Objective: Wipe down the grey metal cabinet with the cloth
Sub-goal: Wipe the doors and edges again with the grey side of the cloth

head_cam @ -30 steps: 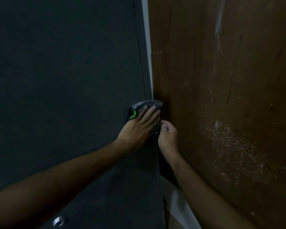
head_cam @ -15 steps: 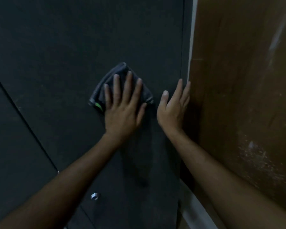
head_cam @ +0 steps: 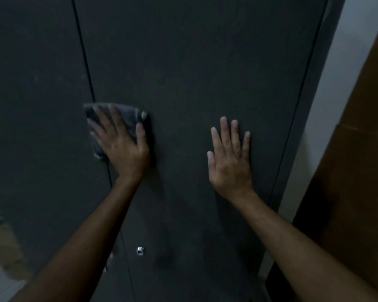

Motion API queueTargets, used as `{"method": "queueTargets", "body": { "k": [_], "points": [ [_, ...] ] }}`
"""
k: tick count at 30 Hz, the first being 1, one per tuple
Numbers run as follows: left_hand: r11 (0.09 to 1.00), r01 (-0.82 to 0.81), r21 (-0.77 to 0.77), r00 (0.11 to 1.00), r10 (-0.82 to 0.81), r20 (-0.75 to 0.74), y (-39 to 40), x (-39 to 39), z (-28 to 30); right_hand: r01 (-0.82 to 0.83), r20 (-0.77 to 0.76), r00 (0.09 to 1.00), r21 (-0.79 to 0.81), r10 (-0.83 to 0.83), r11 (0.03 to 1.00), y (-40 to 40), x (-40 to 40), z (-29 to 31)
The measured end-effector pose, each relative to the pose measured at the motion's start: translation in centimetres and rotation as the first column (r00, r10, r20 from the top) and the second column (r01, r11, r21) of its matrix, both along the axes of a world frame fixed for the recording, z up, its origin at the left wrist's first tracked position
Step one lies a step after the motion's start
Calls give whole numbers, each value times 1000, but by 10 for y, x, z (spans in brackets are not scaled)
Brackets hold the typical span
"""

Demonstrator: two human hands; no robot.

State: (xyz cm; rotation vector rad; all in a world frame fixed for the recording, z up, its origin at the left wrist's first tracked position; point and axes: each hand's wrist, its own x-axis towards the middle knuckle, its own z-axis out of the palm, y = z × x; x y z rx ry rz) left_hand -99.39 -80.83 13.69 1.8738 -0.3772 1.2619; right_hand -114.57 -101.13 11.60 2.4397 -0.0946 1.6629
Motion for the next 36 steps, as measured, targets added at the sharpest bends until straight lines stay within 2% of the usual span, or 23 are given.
{"method": "queueTargets", "body": {
  "k": [1,2,3,4,6,8,9,11,13,16,18,20,21,23,24,26,28,31,32,34,36],
  "points": [
    [999,-6,-46,1000,8,24,-12,1,29,0,10,1000,-24,0,1000,-5,1,-2],
    [1000,-20,-15,997,21,74,-23,1,43,-10,18,1000,-45,11,999,-9,2,-3],
    [997,-28,78,990,16,142,-30,-2,40,-28,25,999,-56,29,998,-11,3,-4],
    [978,-21,206,979,-21,202,-34,-6,22,-45,32,998,-61,47,997,-12,4,-4],
    [881,20,472,968,-136,213,-23,-21,-43,-61,41,997,-57,63,996,-13,5,-5],
    [817,9,577,976,-132,172,11,-21,-104,-61,54,997,-51,64,997,-11,4,-6],
    [832,18,555,984,-112,136,28,-13,-114,-62,59,996,-41,65,997,-11,2,-6],
    [903,54,426,997,-70,22,48,1,-94,-94,49,994,-21,94,995,-9,-3,-2],
    [965,25,262,999,-17,-34,44,9,-37,-154,34,987,-13,155,988,-10,-12,6],
    [992,3,127,999,-8,41,0,-2,72,-213,89,974,18,211,977,-21,-33,23],
    [988,-4,157,989,-19,145,-49,-26,112,-206,209,961,89,184,975,-37,-49,39],
    [952,7,307,956,-96,276,-102,-60,109,-192,348,930,196,115,962,-59,-64,56],
    [905,19,426,929,-173,326,-123,-78,89,-206,399,913,264,87,942,-69,-71,64],
    [740,12,673,864,-347,366,-137,-100,26,-279,458,887,423,62,862,-81,-82,75],
    [670,-34,742,834,-390,390,-128,-97,-6,-317,467,882,488,63,813,-81,-85,77],
    [630,-97,770,817,-392,423,-92,-78,-43,-341,432,898,563,84,752,-76,-86,76],
    [658,-93,748,853,-335,401,-61,-60,-38,-336,399,913,612,87,716,-70,-89,76],
    [824,-23,566,930,-190,314,-74,-64,35,-374,406,908,679,102,631,-67,-99,84],
    [881,-1,473,947,-151,282,-95,-75,67,-400,411,904,710,120,579,-68,-104,89],
    [935,11,355,956,-114,271,-146,-101,122,-463,432,884,761,177,454,-72,-115,100],
    [916,-8,400,933,-137,334,-189,-127,143,-516,465,856,800,226,306,-79,-121,110]
  ]
}}
